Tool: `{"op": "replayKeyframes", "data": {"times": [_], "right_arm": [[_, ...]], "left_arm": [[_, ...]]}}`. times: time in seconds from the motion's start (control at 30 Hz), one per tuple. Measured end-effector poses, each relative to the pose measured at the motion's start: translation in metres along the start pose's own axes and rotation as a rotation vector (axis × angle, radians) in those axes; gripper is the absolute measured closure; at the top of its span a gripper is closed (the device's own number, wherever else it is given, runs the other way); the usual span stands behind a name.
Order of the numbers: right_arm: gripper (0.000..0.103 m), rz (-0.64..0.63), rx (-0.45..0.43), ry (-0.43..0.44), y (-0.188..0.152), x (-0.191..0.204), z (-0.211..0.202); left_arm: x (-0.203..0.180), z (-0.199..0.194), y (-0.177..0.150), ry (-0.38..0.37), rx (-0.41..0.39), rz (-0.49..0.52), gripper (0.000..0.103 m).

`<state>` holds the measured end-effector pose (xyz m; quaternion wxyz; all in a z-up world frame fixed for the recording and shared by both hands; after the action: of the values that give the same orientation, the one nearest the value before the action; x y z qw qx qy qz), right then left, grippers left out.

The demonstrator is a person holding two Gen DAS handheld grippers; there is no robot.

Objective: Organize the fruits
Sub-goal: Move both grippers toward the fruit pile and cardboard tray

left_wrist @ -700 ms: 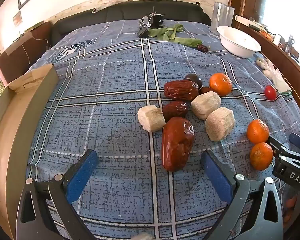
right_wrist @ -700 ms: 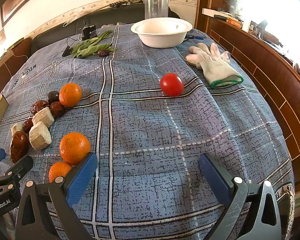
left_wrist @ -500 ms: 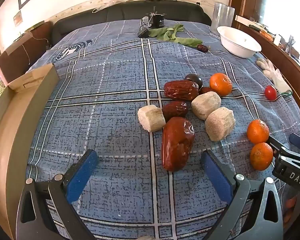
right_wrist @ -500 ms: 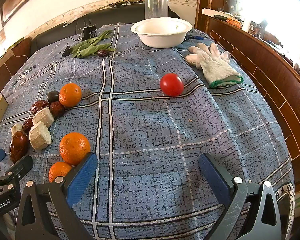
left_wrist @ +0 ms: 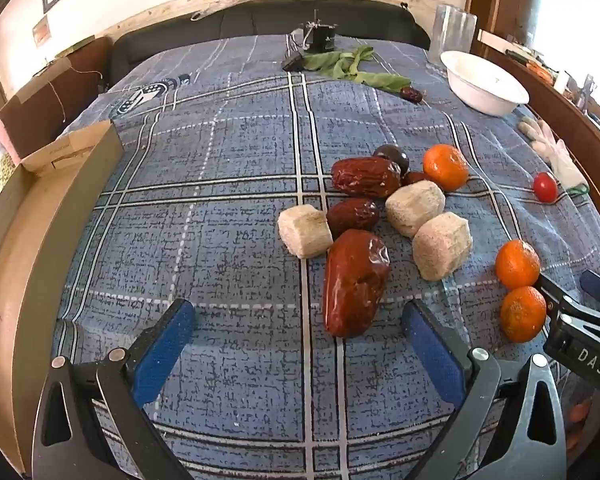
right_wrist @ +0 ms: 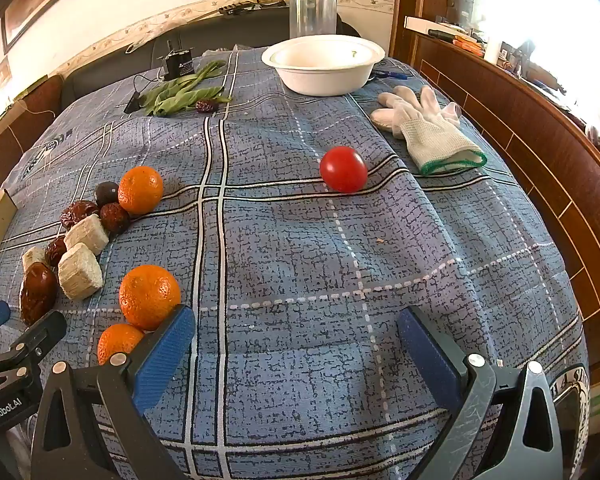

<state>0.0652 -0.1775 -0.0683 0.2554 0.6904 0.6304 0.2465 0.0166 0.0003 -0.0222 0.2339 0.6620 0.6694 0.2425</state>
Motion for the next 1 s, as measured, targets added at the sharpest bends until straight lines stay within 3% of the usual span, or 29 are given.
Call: {"op": "replayKeyframes", "data": {"times": [0.37, 0.47, 0.53, 0.6, 0.83, 0.97, 1.0], "right_arm": [[0.0, -0.02, 0.04, 0.02, 0.004, -0.002, 0.002], [0.0, -0.023, 0.049, 0.019, 0.003, -0.001, 0.002], [0.0, -0.024, 0.048, 0.02, 0.005, -0.001, 0.001], [0.0, -0.026, 0.046, 0.021, 0.004, -0.001, 0.002], [0.001, -0.031, 0.034, 0.027, 0.005, -0.005, -0.004], [0.001, 0.044, -0.119, 0.072, 0.006, -0.017, -0.052], [0.001, 0.058, -0.191, 0.079, 0.005, -0.021, -0.073]], "left_arm": [[0.004, -0.003, -0.005, -0.058, 0.037, 0.065, 0.001], [0.015, -0.012, -0.006, -0.089, 0.024, 0.022, 0.012], [0.029, -0.022, -0.003, -0.11, 0.001, -0.031, 0.013], [0.046, -0.038, 0.001, -0.105, -0.05, -0.072, 0.013], [0.107, -0.113, 0.021, 0.046, -0.318, -0.124, 0.013], [0.122, -0.142, 0.027, 0.117, -0.422, -0.128, 0.013], [0.126, -0.149, 0.027, 0.125, -0.443, -0.13, 0.012]]}}
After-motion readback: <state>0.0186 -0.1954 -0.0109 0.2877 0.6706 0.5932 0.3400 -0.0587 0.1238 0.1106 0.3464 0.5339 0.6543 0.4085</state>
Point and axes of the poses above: each gripper's, at about its wrist camera, not at the fingertips, and z roughly the way its jaws point, x to its left, y to its top, the point moved 3 cm from there along z, roughly the way its jaws point, and after that the axes turned 5 degrees about -x, right-handed, at the moved point
